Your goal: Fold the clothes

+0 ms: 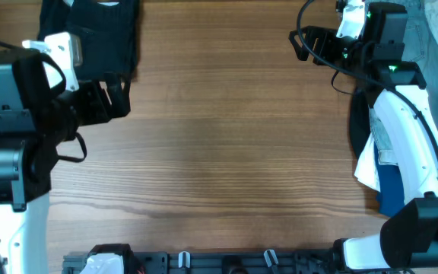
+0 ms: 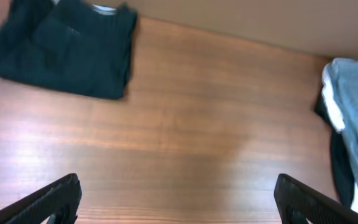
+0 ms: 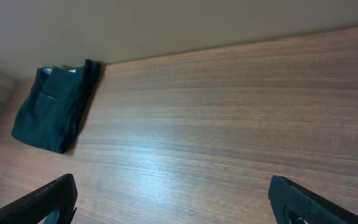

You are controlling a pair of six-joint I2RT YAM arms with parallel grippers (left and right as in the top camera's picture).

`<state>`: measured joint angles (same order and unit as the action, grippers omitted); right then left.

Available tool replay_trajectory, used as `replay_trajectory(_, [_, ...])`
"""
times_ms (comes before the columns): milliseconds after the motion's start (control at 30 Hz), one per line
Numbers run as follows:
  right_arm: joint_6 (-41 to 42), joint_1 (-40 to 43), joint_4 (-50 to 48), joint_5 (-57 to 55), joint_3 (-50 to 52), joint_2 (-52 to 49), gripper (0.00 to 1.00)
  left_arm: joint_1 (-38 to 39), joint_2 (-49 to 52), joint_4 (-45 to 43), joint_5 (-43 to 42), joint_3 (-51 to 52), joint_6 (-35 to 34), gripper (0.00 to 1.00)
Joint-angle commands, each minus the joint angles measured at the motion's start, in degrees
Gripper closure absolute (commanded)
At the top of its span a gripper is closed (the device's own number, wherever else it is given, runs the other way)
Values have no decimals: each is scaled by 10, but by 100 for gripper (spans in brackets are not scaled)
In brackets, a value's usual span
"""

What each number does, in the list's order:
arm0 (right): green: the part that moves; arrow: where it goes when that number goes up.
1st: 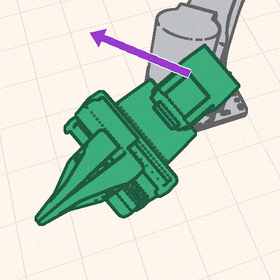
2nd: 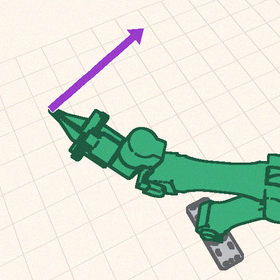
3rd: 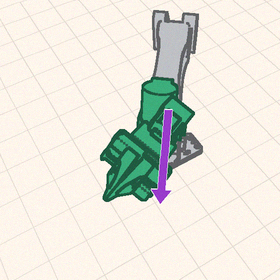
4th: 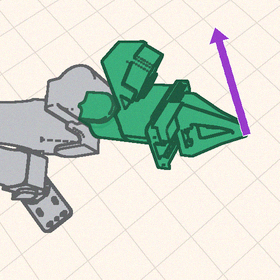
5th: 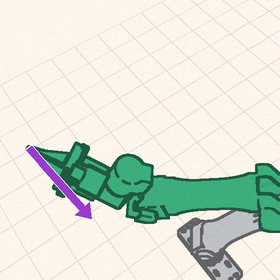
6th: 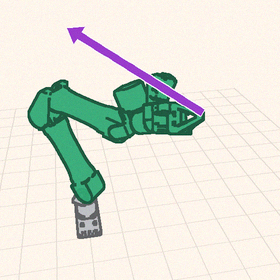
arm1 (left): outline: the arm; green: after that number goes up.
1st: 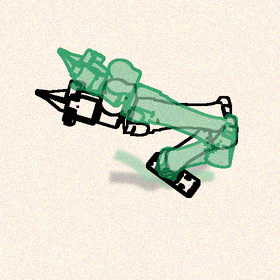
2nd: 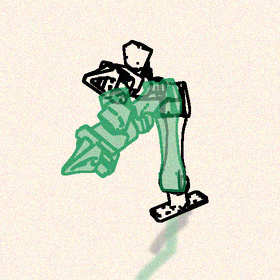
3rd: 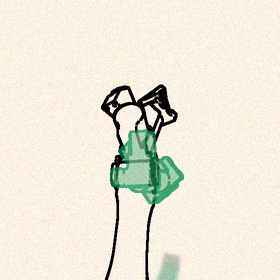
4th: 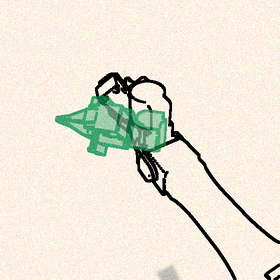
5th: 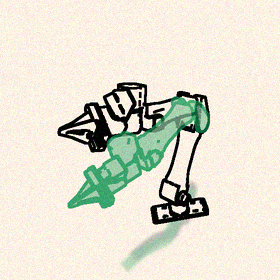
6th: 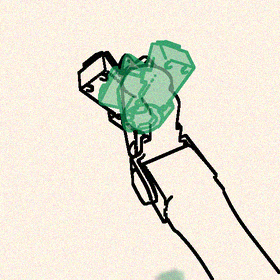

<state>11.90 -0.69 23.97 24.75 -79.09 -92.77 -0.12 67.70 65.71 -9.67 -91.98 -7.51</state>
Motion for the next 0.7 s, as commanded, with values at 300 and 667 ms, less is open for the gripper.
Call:
replay_trajectory(300, [2, -1, -1, -8, 0, 0, 0, -127, -412, -647, -55, 662, -7, 0])
replay_trajectory(667, [2, -1, -1, -8, 0, 0, 0, -145, -583, -719, -38, 888, -9, 0])
